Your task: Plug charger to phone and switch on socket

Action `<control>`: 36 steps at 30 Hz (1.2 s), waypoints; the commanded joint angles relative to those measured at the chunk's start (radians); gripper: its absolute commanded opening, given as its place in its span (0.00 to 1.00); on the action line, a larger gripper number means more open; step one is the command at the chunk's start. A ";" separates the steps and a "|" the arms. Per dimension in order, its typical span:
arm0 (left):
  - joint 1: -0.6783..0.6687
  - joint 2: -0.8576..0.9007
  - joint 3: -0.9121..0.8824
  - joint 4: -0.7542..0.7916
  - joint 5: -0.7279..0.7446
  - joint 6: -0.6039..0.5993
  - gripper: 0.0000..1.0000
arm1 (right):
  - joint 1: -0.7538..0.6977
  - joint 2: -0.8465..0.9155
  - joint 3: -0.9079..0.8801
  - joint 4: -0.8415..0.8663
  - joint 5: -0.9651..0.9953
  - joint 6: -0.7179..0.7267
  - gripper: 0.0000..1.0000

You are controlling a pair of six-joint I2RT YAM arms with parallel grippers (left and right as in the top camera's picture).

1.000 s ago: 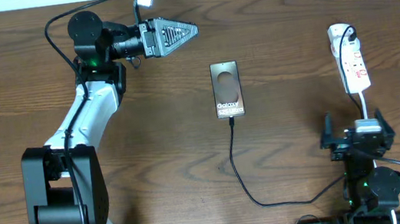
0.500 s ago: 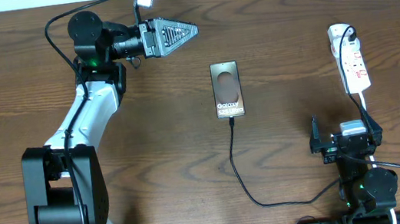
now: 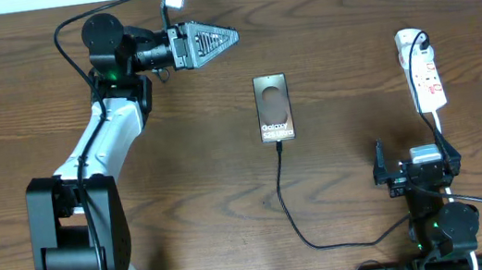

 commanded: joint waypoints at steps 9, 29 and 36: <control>0.001 -0.016 0.007 0.005 0.013 0.013 0.96 | 0.005 -0.009 -0.002 -0.004 -0.006 0.013 0.99; 0.000 -0.028 0.007 0.005 0.013 0.013 0.96 | 0.005 -0.009 -0.002 -0.004 -0.006 0.013 0.99; -0.003 -0.120 0.007 0.005 0.013 0.013 0.96 | 0.005 -0.009 -0.002 -0.004 -0.006 0.013 0.99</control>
